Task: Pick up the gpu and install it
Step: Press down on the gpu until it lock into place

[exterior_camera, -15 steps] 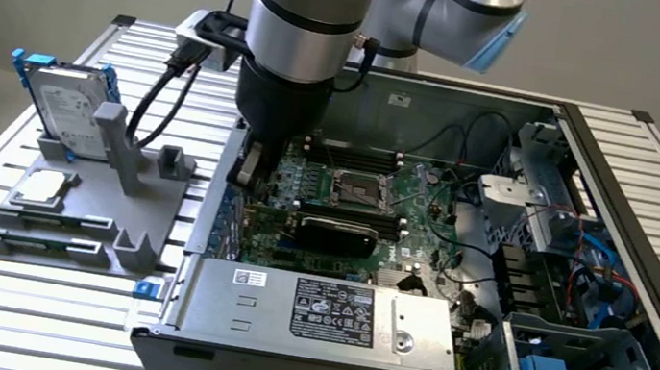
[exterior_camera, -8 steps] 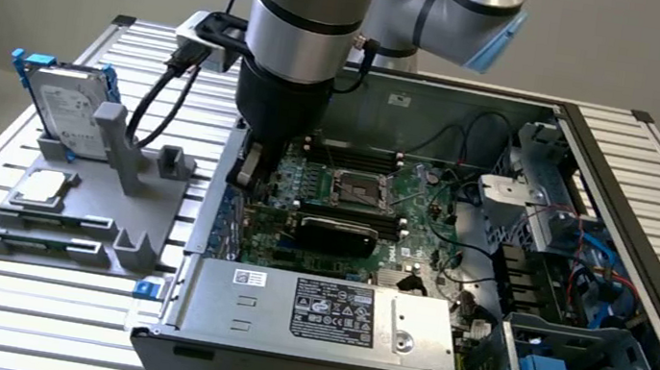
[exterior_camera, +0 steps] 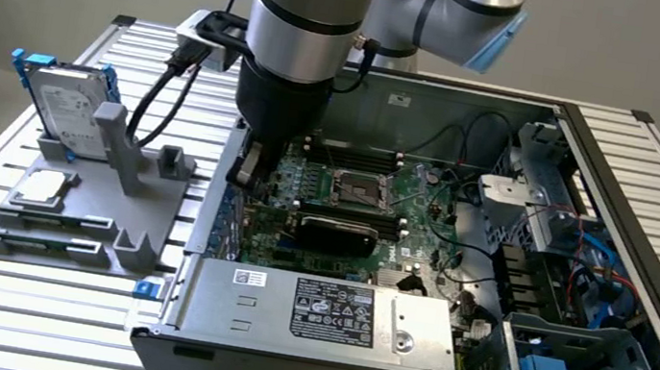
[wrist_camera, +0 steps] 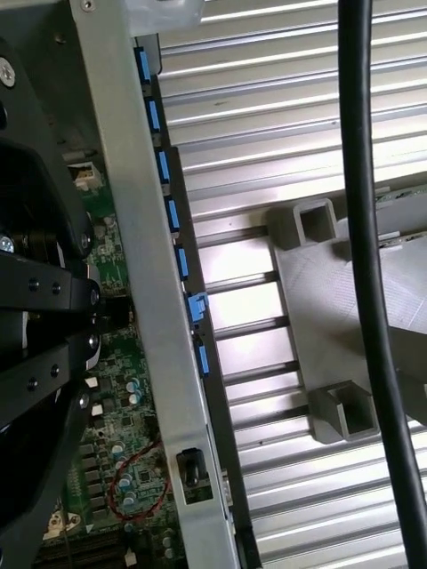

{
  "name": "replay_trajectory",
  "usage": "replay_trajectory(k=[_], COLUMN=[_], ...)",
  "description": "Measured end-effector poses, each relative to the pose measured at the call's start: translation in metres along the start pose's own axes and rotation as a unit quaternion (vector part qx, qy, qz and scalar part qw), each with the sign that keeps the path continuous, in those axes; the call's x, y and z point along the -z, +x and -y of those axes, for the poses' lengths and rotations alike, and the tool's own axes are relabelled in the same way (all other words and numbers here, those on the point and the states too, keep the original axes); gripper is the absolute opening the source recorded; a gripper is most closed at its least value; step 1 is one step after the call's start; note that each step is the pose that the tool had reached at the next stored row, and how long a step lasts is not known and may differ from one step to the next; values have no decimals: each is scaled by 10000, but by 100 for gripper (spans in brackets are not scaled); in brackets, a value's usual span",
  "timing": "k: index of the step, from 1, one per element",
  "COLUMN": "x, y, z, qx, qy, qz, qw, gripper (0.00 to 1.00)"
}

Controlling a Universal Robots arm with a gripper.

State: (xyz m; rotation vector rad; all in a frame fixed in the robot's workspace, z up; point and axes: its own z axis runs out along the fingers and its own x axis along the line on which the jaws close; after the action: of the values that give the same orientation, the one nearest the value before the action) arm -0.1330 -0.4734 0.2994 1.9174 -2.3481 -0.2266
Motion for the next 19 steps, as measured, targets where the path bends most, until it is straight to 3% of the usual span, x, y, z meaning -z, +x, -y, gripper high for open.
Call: replay_trajectory(k=[10,19], x=[1,0], y=[0,-1], z=[0,3], qx=[-4,-3], qy=[-93,-100], qz=[-5,-1], qw=[10000,10000], gripper=[11,11])
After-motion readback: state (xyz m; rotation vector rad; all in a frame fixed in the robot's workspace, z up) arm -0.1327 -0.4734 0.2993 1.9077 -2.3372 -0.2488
